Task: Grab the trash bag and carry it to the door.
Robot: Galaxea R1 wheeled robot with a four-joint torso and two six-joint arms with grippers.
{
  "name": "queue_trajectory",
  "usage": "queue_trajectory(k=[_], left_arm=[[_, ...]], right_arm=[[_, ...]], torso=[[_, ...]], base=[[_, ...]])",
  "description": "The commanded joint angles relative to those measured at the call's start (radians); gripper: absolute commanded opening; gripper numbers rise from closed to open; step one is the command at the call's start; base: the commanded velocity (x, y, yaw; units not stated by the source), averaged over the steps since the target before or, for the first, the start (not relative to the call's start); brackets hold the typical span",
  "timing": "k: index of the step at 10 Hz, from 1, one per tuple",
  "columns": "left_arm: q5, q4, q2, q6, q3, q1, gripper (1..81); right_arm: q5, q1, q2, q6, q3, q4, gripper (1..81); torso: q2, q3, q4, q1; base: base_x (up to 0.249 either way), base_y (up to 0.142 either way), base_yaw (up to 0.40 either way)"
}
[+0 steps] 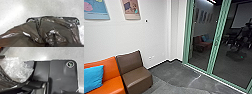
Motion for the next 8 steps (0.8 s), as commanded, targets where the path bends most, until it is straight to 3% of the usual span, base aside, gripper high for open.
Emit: queue_trajectory(k=[1,8], left_arm=[[0.066,0.000,0.002,0.005,-0.004,-0.069,1.0],[0.066,0.003,0.005,0.005,-0.003,-0.073,1.0]], right_arm=[[-0.046,0.056,0.025,0.004,0.000,-0.010,81.1],[-0.047,0.047,0.047,0.004,-0.040,-0.008,81.1]], torso=[[0.000,0.000,0.000,0.000],[0.000,0.000,0.000,0.000]], base=[[0.000,0.000,-0.230],[0.000,0.000,-0.252]])
